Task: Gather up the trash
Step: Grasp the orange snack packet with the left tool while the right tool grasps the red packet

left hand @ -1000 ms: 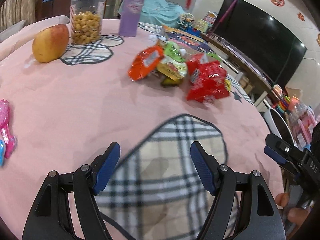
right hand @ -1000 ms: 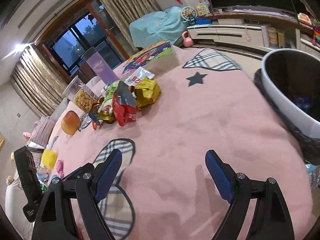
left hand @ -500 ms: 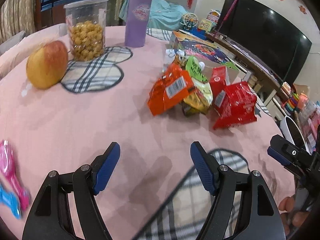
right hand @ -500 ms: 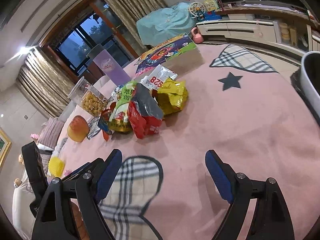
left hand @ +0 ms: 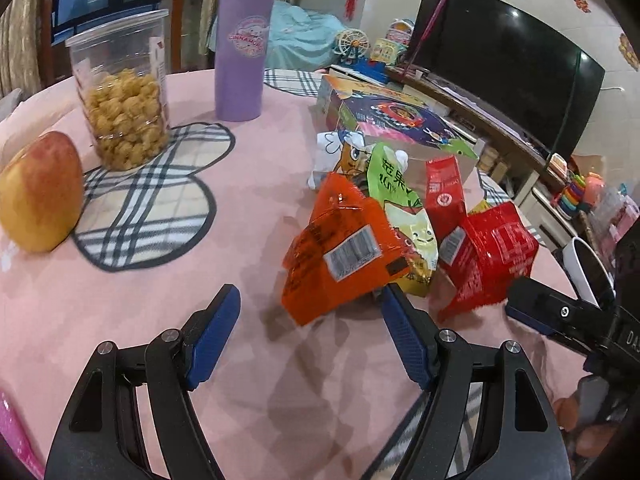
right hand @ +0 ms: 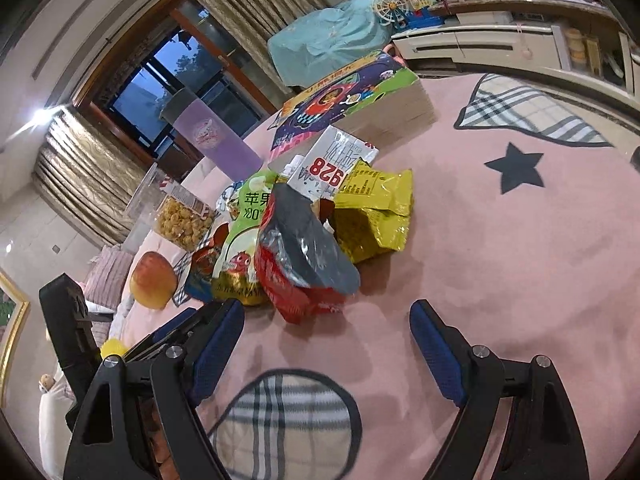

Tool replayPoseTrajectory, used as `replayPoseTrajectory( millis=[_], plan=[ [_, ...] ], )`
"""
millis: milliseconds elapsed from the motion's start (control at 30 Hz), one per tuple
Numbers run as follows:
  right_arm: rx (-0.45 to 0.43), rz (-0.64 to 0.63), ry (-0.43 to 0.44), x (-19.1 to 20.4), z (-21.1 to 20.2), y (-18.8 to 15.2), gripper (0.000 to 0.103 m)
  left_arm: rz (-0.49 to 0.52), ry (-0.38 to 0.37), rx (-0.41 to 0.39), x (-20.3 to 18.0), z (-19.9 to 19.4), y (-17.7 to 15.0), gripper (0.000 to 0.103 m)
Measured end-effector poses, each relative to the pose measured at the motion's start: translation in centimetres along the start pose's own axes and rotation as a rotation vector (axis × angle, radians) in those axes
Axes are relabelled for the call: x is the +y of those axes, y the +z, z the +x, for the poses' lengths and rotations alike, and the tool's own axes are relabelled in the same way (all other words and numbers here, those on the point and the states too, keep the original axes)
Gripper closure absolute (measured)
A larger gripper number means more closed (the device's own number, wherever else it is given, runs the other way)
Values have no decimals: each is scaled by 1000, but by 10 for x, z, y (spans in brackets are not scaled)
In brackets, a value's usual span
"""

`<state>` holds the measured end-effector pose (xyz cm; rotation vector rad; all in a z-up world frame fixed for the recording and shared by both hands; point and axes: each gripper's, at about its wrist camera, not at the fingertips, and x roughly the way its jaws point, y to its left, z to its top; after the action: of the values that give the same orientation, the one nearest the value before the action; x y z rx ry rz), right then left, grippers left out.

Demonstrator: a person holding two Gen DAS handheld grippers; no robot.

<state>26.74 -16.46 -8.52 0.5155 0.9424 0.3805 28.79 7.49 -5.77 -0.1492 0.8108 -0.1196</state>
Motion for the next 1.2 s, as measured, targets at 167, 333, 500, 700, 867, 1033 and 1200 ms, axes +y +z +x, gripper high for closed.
replayPoseTrajectory(
  millis=[167, 333, 500, 700, 867, 1033, 1200],
  plan=[
    [-17, 20, 7, -1, 6, 1, 32, 6, -52, 17, -2, 9, 3, 65],
    [-13, 15, -11, -1, 3, -3, 88, 5, -70, 18, -2, 9, 2, 82],
    [-33, 5, -30, 0, -11, -12, 100, -1, -66, 7, -3, -4, -8, 87],
    [-52, -5, -40, -2, -32, -24, 98, -6, -90, 10, -10, -24, -29, 88],
    [-65, 51, -38, -11, -36, -17, 67, -52, -114, 20, -12, -41, -49, 88],
    [-78, 51, -16, -3, -18, -1, 40, -49, -107, 1, -17, -50, -61, 88],
    [-53, 79, 16, 0, 8, 10, 40, -21, -96, 8, -22, -47, -62, 88]
  ],
)
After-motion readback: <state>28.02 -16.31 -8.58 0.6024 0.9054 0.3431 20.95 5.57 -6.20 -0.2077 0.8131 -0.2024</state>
